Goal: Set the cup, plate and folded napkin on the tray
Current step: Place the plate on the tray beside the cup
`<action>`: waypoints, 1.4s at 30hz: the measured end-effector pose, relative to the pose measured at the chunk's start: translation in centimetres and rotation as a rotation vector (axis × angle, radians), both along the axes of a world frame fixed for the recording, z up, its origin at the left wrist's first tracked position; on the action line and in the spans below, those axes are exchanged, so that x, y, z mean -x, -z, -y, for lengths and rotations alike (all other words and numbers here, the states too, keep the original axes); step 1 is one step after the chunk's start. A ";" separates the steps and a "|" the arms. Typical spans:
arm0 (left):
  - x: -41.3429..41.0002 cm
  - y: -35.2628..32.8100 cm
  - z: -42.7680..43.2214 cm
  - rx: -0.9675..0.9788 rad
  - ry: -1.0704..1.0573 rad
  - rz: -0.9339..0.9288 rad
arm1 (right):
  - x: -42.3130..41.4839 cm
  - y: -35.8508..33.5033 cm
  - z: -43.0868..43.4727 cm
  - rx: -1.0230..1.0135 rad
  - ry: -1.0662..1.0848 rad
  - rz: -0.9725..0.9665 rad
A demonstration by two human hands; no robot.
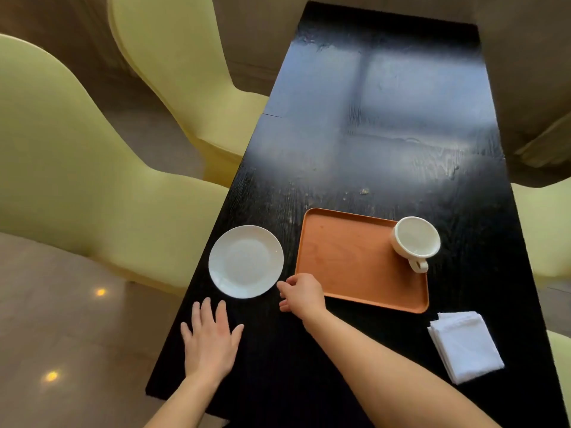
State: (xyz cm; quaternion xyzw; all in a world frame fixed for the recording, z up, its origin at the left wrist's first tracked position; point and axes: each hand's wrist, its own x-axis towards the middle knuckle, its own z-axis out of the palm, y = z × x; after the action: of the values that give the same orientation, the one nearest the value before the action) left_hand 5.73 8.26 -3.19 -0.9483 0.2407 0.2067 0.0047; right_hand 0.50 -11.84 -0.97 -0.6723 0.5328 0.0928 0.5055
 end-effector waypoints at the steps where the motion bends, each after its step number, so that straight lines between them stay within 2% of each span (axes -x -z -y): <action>1: 0.0 0.2 0.0 -0.006 -0.001 -0.008 | -0.4 0.4 -0.2 -0.006 0.029 0.001; 8: 0.0 0.5 1.2 -0.027 0.036 -0.011 | -2.6 1.4 0.0 -0.049 0.232 0.061; 16: -0.3 0.9 0.6 -0.059 0.040 -0.044 | -3.8 2.2 -0.4 -0.145 0.342 0.026; 21: -0.5 1.1 0.4 -0.060 0.047 -0.058 | -3.7 1.8 -0.6 -0.226 0.409 0.120; 27: -0.5 0.7 0.6 -0.046 0.042 -0.077 | -1.9 0.7 0.5 -0.241 0.451 0.242; 35: -1.2 -0.7 1.7 -0.006 -0.018 -0.121 | 2.2 -1.7 5.3 -0.244 0.610 0.325; 42: -2.3 -0.9 4.1 -0.062 -0.027 -0.130 | 3.9 -3.0 9.4 -0.179 0.789 0.297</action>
State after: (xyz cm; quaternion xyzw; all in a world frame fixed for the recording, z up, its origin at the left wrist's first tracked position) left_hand 8.03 4.14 -2.28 -0.9354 0.2214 0.2754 0.0156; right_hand -3.42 -21.25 2.03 -0.3767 0.6604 -0.1595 0.6297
